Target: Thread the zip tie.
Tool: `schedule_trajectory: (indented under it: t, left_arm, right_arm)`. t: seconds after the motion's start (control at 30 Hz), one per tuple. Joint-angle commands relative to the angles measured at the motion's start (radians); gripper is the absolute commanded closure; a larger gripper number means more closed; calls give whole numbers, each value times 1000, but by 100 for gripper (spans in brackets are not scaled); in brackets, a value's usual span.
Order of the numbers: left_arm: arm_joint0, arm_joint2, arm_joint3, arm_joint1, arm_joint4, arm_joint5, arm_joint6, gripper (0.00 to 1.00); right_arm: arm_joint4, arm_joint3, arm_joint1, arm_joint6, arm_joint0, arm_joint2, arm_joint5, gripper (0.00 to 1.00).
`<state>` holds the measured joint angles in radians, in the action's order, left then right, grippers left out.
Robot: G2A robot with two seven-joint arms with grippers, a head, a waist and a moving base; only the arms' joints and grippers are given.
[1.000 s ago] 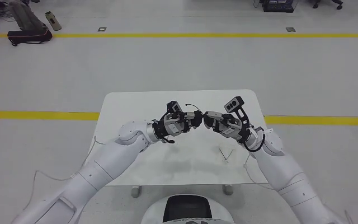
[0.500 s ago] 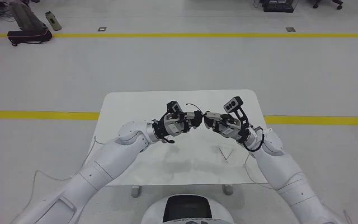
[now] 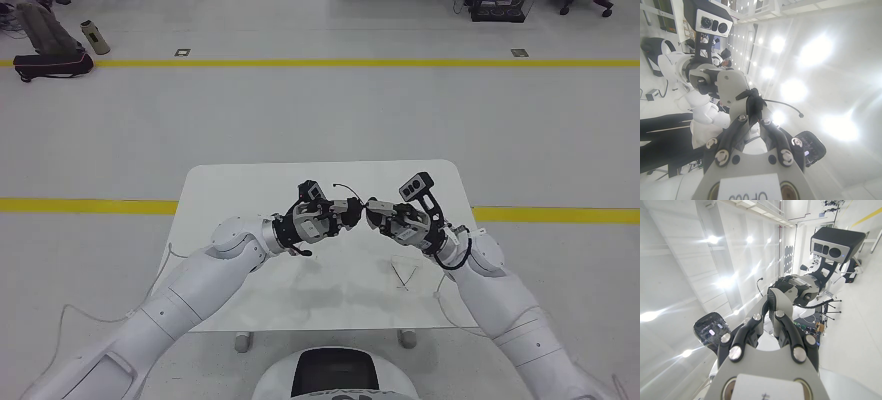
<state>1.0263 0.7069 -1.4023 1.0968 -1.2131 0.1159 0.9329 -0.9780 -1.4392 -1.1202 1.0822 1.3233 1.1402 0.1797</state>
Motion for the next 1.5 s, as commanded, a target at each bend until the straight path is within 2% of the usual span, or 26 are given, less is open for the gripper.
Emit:
schedule_trajectory:
  t: [0.0, 0.53, 0.6, 0.63, 0.77, 0.83, 0.9, 1.03, 1.33, 1.4, 1.47]
  left_arm:
    - [0, 0, 0, 0, 0, 0, 0, 100]
    - [0, 0, 0, 0, 0, 0, 0, 100]
    - [0, 0, 0, 0, 0, 0, 0, 100]
    - [0, 0, 0, 0, 0, 0, 0, 100]
    - [0, 0, 0, 0, 0, 0, 0, 100]
    - [0, 0, 0, 0, 0, 0, 0, 100]
    - [0, 0, 0, 0, 0, 0, 0, 100]
    - [0, 0, 0, 0, 0, 0, 0, 100]
    - [0, 0, 0, 0, 0, 0, 0, 100]
    - [0, 0, 0, 0, 0, 0, 0, 100]
    - [0, 0, 0, 0, 0, 0, 0, 100]
  right_arm:
    - [3, 0, -1, 0, 0, 1, 0, 100]
    - [12, 2, -9, -7, 18, 16, -2, 100]
    - [2, -1, -10, -10, 21, 22, 0, 65]
    - [-6, -4, -11, -6, 24, 27, 2, 62]
    - [-20, -6, -11, 11, 31, 36, -3, 67]
    - [-20, -8, -12, 18, 33, 37, -7, 73]
    - [-18, -9, -13, 21, 35, 37, -10, 73]
    - [-14, -8, -17, 20, 34, 32, -11, 82]
    - [-9, -7, -23, 27, 24, 29, -14, 93]
    - [-7, -5, -25, 29, 23, 30, -14, 100]
    - [-5, -4, -25, 29, 24, 30, -14, 100]
